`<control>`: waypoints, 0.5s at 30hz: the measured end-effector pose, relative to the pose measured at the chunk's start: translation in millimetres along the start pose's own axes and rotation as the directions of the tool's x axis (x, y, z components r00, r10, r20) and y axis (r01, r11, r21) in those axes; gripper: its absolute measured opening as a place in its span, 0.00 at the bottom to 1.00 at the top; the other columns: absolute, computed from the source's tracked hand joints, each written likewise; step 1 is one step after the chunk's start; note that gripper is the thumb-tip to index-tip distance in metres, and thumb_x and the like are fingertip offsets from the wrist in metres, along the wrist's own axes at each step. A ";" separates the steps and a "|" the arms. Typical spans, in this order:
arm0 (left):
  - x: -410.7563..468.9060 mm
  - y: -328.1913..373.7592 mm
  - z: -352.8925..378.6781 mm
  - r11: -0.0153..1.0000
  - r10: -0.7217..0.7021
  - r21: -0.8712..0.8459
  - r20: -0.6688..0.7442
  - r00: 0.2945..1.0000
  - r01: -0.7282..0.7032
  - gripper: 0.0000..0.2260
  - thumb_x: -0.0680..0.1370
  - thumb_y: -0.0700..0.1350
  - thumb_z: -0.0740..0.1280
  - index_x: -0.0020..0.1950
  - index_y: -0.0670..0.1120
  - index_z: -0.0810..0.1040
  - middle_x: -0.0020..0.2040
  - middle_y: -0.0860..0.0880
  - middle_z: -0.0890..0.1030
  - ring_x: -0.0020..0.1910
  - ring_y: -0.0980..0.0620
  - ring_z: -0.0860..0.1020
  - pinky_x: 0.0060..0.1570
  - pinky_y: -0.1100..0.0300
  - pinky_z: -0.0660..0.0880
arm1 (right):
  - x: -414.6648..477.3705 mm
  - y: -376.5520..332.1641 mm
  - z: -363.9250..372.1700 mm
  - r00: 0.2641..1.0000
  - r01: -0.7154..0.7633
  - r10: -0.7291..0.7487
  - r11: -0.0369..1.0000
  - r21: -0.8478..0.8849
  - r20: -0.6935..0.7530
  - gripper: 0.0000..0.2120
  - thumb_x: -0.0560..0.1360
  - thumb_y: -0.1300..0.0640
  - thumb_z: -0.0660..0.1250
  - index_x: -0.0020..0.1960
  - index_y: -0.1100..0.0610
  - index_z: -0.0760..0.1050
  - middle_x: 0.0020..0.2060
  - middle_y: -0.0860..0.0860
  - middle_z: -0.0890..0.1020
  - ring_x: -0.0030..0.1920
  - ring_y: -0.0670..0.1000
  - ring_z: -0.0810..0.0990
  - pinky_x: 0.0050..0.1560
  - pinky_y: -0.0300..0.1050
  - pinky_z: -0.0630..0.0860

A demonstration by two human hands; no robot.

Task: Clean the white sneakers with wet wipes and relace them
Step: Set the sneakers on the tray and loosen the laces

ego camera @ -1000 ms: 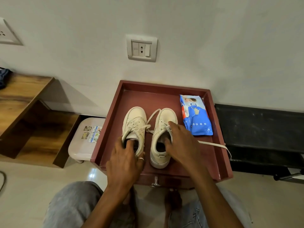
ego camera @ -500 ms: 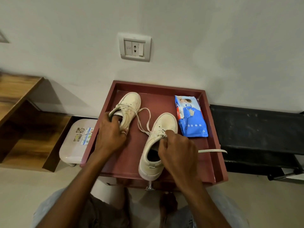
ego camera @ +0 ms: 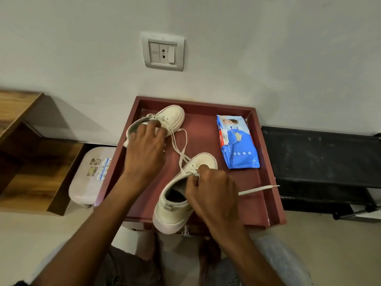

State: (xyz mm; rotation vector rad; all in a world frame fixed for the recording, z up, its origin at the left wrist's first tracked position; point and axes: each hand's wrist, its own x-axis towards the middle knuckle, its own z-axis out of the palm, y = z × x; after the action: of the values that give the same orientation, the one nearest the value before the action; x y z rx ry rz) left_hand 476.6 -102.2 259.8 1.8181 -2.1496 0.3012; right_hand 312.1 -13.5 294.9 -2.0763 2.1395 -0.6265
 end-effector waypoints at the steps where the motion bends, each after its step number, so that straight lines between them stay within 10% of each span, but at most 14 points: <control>1: 4.2 6.1 2.4 0.996 0.073 -0.058 0.059 0.996 -0.070 0.17 0.73 0.37 0.70 0.63 0.41 0.77 0.65 0.42 0.75 0.56 0.37 0.78 0.41 0.45 0.77 | -0.3 2.5 0.0 1.000 -0.004 0.004 1.000 0.005 -0.004 0.09 0.69 0.52 0.60 0.35 0.56 0.73 0.28 0.54 0.79 0.28 0.58 0.78 0.28 0.42 0.66; 11: 58.9 27.3 34.6 0.915 0.188 0.212 0.527 0.829 -0.342 0.15 0.84 0.42 0.59 0.70 0.46 0.72 0.66 0.47 0.77 0.59 0.42 0.82 0.46 0.51 0.76 | 4.9 15.9 2.3 1.000 0.023 -0.023 0.998 0.066 0.003 0.12 0.73 0.50 0.57 0.40 0.56 0.75 0.31 0.52 0.78 0.30 0.54 0.78 0.31 0.49 0.78; 15: 84.6 16.5 10.4 0.993 -0.058 -0.062 0.473 0.879 0.099 0.16 0.77 0.50 0.62 0.57 0.43 0.82 0.53 0.41 0.84 0.55 0.39 0.82 0.51 0.53 0.77 | 7.1 16.7 -1.1 0.999 -0.009 0.011 0.999 0.053 -0.047 0.10 0.70 0.52 0.60 0.36 0.57 0.74 0.28 0.53 0.79 0.28 0.58 0.77 0.28 0.44 0.69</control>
State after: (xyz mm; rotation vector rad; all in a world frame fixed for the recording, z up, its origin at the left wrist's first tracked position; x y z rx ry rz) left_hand 446.8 -180.8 281.6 2.0865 -2.3352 -0.2837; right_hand 295.6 -20.3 291.5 -2.0429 2.1322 -0.7298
